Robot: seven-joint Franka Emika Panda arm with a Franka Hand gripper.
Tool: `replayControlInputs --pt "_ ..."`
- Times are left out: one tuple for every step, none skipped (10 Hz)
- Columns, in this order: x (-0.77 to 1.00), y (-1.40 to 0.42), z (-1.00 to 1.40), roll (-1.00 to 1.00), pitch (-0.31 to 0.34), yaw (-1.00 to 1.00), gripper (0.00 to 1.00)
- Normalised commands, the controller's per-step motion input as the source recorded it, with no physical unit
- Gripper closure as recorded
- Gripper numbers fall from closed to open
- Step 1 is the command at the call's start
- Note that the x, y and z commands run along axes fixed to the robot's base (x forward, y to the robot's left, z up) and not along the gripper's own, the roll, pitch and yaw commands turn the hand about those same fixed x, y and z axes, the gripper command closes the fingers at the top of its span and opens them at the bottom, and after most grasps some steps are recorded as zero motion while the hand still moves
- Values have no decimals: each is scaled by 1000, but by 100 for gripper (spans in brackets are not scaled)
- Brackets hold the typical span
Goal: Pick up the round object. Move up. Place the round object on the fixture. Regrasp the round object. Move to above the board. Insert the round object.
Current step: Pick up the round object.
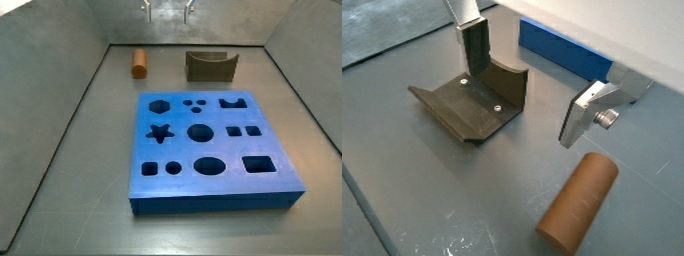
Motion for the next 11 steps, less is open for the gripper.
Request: replayControlInputs --pt "-86 0 -323 37 -277 0 0" --pt "-623 -74 -469 0 -689 -94 0" --pt "-466 -106 -374 137 -757 -46 0" --pt "0 0 0 -11 0 0 0" --pt "-140 -20 -460 46 -183 0 0" --pt "-640 -97 -794 0 -383 -191 0" --pt "-363 -63 -497 0 -391 -103 0" --pt "0 0 0 -31 0 0 0" --pt "-60 0 -260 0 0 0 0" --pt "-520 -123 -703 0 -97 37 0" --pt "-374 -140 -540 0 -229 280 0"
